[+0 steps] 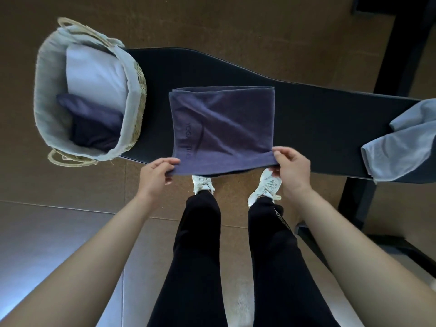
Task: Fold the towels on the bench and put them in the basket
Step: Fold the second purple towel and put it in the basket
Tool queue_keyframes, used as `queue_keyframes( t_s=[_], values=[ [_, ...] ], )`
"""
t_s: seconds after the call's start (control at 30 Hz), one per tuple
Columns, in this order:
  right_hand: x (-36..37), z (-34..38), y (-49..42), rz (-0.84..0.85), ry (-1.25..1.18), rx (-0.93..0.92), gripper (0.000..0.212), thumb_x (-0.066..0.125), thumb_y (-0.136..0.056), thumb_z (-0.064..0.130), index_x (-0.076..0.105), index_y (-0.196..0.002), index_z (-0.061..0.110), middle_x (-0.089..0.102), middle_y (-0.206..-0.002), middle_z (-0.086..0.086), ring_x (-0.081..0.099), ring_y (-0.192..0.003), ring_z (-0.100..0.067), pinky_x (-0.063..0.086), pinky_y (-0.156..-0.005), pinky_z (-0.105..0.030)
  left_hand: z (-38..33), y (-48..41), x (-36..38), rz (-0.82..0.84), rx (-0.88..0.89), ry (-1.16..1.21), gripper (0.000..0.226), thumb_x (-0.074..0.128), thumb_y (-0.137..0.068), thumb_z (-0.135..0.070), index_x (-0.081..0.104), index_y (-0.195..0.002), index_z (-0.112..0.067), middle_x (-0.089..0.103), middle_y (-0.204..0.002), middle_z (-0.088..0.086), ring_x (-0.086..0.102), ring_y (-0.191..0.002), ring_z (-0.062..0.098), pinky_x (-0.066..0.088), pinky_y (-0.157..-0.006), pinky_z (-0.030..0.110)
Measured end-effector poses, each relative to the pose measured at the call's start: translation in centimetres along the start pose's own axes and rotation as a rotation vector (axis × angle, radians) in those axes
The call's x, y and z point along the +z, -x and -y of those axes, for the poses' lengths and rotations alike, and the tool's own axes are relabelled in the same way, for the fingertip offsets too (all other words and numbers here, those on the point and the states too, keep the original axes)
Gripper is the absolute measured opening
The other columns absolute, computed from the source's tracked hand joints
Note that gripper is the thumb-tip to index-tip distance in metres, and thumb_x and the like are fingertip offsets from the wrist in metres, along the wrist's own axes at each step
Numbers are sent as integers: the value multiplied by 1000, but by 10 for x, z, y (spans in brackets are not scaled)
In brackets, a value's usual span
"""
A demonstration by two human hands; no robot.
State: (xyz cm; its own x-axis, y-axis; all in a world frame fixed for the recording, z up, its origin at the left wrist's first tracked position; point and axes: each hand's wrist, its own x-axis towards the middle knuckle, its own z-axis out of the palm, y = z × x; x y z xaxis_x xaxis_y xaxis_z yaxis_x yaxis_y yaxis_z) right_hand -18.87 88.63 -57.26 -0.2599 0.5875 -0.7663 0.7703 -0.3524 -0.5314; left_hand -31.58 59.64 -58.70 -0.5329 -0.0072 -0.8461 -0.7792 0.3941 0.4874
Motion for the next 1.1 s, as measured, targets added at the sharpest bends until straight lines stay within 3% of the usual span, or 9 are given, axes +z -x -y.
queue_keyframes(
  t_s=[0.13, 0.2, 0.4, 0.53, 0.63, 0.8, 0.9, 1.0, 1.1],
  values=[
    [18, 48, -22, 103, -283, 87, 28, 50, -97, -3, 72, -109, 10, 74, -97, -12, 75, -74, -19, 60, -67, -28, -37, -16, -6, 71, -22, 183, 51, 40, -81, 19, 74, -104, -12, 68, -101, 11, 59, -82, 20, 46, -67, 24],
    [26, 66, -32, 114, -229, 49, 32, 52, -97, -7, 70, -117, 10, 76, -104, -10, 78, -87, -21, 62, -74, -30, -50, -27, -7, 92, 24, 157, 51, 50, -83, 23, 75, -106, -16, 72, -103, 10, 65, -85, 19, 50, -70, 22],
    [45, 87, -58, -80, 124, -137, 18, 72, -96, 17, 71, -114, 16, 76, -94, -1, 77, -77, -13, 64, -69, -29, -68, -66, 6, -8, 107, 45, 6, 72, -97, -20, 75, -93, -23, 71, -77, -5, 63, -73, 8, 49, -67, 21],
    [46, 84, -80, -203, 240, -243, 10, 70, -97, 26, 73, -103, 20, 74, -95, 3, 71, -88, -14, 63, -84, -37, -74, -88, 22, -104, 206, -57, 21, 67, -98, -37, 76, -95, -19, 76, -93, -2, 67, -92, 13, 54, -81, 31],
    [44, 84, -95, -212, 287, -257, 11, 67, -97, 30, 73, -97, 20, 73, -93, 4, 69, -91, -13, 61, -90, -40, -80, -97, 30, -173, 228, -128, 44, 61, -100, -45, 67, -86, -4, 60, -80, 2, 53, -79, 13, 44, -74, 31],
    [42, 85, -118, -201, 321, -271, 17, 64, -99, 31, 71, -93, 17, 71, -89, 4, 67, -86, -11, 60, -87, -37, -93, -114, 41, -212, 235, -240, 44, 56, -103, -43, 48, -68, -19, 38, -70, 1, 35, -69, 14, 31, -63, 31],
    [46, 85, -126, -211, 320, -327, 15, 63, -100, 32, 69, -93, 21, 69, -89, 7, 64, -83, -5, 59, -87, -32, -101, -122, 44, -264, 277, -294, 43, 51, -104, -44, 57, -76, -12, 46, -74, 5, 40, -70, 14, 38, -65, 32],
    [49, 81, -130, -203, 287, -320, 16, 65, -97, 36, 67, -107, 24, 68, -107, 5, 65, -96, -7, 58, -93, -33, -100, -128, 47, -291, 305, -311, 33, 52, -101, -45, 71, -107, -18, 65, -100, 1, 59, -92, 11, 54, -93, 38],
    [48, 68, -123, -170, 368, -310, 37, 70, -92, 41, 60, -123, 24, 64, -116, 3, 63, -101, -9, 57, -94, -32, -85, -116, 52, -314, 270, -387, 62, 67, -91, -47, 51, -146, -23, 54, -133, 1, 56, -120, 15, 48, -108, 34]
  ],
)
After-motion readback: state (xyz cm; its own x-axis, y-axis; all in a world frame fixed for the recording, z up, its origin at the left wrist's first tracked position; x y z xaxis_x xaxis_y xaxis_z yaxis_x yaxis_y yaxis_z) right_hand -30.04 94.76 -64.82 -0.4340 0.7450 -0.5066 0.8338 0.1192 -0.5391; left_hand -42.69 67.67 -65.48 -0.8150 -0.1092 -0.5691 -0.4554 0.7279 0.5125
